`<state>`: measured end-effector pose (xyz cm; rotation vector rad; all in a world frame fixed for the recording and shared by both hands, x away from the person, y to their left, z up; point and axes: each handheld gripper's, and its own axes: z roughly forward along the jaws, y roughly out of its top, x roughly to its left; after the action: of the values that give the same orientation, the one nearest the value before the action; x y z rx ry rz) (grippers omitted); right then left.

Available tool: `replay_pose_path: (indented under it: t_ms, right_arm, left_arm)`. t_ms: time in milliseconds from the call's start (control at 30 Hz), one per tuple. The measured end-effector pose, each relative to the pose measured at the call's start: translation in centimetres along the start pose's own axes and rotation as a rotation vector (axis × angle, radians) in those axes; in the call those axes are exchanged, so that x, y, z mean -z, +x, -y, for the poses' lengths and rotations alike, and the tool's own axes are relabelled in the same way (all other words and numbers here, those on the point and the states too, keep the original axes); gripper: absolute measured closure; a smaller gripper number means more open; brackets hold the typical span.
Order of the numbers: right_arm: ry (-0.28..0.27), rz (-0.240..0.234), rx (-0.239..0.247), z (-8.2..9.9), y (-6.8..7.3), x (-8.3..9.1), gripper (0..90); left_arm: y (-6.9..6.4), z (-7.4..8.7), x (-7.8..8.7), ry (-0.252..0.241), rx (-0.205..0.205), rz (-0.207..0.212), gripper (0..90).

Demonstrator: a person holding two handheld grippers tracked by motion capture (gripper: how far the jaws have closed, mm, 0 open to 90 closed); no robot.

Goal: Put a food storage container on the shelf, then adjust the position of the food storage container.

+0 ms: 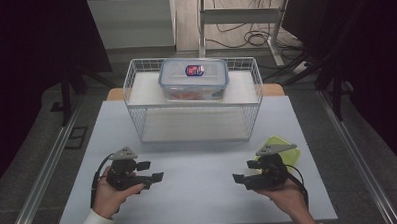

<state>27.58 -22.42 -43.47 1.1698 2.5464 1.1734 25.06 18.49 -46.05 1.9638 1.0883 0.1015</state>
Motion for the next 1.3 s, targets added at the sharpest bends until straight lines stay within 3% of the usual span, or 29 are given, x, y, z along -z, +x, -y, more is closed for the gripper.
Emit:
replay_pose_path:
  t_ms: [133,333,667,733,800,867,900,1000,1167,1200,1300]
  right_arm:
    - [0.006,0.014,-0.001,0.1,-0.2,0.5,25.2]
    - [-0.001,0.050,-0.031,0.1,-1.8,1.6,29.7]
    - [-0.011,0.146,-0.063,0.0,-5.4,4.3,58.7]
    - [-0.017,0.164,-0.073,0.0,-5.9,4.7,61.2]
    - [-0.028,0.218,-0.086,0.2,-7.2,5.5,71.1]
    - [-0.030,0.230,-0.087,0.2,-7.6,5.7,74.7]
    - [-0.026,0.252,-0.097,0.3,-8.6,6.0,81.0]
    - [-0.003,0.285,-0.100,0.3,-9.9,5.9,87.0]
    - [0.026,0.328,-0.111,-0.4,-11.9,5.3,89.0]
    - [0.057,0.356,-0.124,-1.0,-13.3,4.6,89.2]
    - [0.096,0.401,-0.153,-1.4,-15.2,3.8,89.3]
  left_arm:
    - [-0.1,0.0,0.0,0.003,-0.004,-0.005,29.6]
    - [0.0,0.0,0.0,0.004,-0.007,-0.011,29.2]
    - [0.1,0.2,0.0,0.009,-0.007,-0.020,29.3]
    - [0.0,0.2,0.0,0.010,-0.007,-0.020,29.3]
    - [0.1,0.3,-0.1,0.015,-0.006,-0.015,29.2]
    - [0.2,0.4,-0.2,0.019,-0.001,-0.013,29.1]
    - [0.3,0.4,-0.3,0.023,0.000,-0.013,29.0]
    - [0.5,0.5,-0.5,0.032,0.005,-0.012,29.0]
    - [0.7,0.3,-0.6,0.030,0.007,-0.010,29.0]
    - [0.9,0.3,-0.7,0.036,0.004,-0.012,29.0]
    - [1.1,0.3,-0.8,0.045,0.002,-0.016,29.0]
